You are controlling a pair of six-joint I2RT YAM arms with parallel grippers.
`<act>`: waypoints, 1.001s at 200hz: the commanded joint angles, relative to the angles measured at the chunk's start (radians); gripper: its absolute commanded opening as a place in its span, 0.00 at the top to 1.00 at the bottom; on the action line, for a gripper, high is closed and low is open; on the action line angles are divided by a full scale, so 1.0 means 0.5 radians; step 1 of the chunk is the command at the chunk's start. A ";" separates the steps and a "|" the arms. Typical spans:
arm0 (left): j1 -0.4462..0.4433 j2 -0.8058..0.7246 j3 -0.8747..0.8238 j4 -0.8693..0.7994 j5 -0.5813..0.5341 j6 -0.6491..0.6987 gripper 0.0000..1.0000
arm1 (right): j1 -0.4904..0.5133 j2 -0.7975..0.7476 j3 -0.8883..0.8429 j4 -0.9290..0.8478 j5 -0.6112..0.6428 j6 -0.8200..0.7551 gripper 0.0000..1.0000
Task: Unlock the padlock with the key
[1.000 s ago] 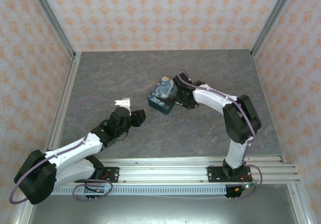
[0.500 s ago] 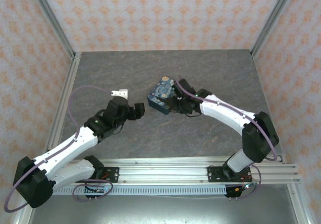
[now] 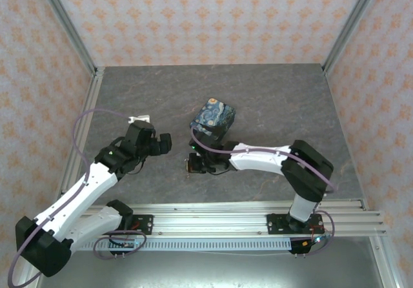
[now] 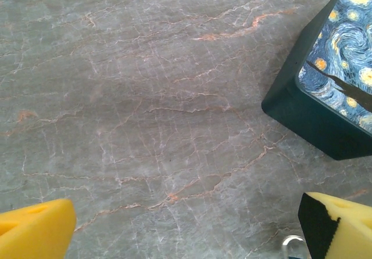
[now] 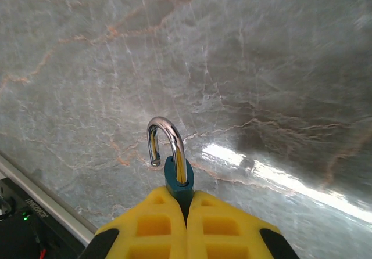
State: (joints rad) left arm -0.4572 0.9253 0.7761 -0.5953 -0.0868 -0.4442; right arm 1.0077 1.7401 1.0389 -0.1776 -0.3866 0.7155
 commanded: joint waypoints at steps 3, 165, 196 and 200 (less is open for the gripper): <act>0.013 -0.059 -0.060 -0.130 -0.002 -0.025 0.00 | 0.000 0.059 -0.018 0.135 0.001 0.099 0.99; 0.022 -0.126 0.055 -0.276 -0.112 0.124 0.00 | -0.010 -0.565 0.023 -0.693 0.762 -0.266 0.31; 0.056 -0.061 0.160 -0.285 -0.206 0.226 0.00 | -0.069 -0.874 0.012 -0.824 1.021 -0.397 0.16; 0.063 -0.054 0.172 -0.282 -0.218 0.242 0.00 | -0.082 -0.918 0.000 -0.828 1.058 -0.412 0.14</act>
State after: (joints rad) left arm -0.4473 0.8791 0.8055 -0.7040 -0.1200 -0.3893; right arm 0.9955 1.3880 1.0409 -0.4889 -0.0345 0.5861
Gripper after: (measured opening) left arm 0.997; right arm 0.827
